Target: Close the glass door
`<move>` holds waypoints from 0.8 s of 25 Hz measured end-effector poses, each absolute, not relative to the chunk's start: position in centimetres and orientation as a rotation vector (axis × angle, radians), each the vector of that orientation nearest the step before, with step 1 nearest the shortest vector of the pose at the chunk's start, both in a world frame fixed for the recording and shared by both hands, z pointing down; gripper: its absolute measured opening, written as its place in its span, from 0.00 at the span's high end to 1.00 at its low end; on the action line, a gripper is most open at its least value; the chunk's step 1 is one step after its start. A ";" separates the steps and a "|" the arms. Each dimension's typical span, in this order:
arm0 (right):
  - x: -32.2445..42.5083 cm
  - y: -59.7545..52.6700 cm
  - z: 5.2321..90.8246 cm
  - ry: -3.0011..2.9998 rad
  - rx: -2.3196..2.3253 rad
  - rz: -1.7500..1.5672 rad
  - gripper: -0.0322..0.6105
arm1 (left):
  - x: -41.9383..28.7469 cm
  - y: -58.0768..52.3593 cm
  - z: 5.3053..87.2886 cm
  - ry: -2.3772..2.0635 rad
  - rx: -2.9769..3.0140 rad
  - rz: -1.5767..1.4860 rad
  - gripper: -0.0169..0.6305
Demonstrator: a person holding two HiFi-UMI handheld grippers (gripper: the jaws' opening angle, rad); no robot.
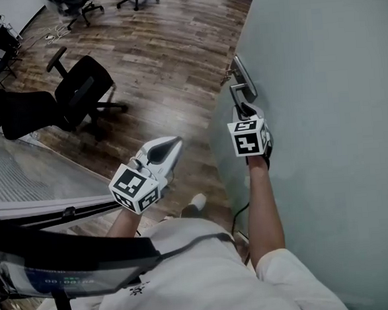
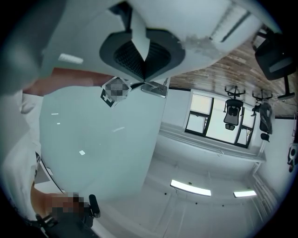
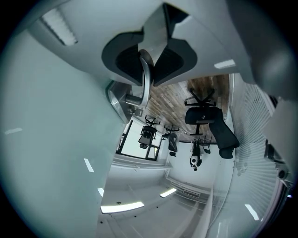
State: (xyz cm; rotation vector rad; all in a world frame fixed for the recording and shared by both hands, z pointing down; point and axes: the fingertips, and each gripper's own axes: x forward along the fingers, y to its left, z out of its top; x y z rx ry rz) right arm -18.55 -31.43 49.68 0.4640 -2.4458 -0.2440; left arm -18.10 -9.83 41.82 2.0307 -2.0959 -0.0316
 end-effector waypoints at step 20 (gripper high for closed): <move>-20.7 -16.0 49.5 -2.478 0.229 -0.367 0.82 | -17.9 3.2 40.8 -2.148 2.002 -0.050 0.97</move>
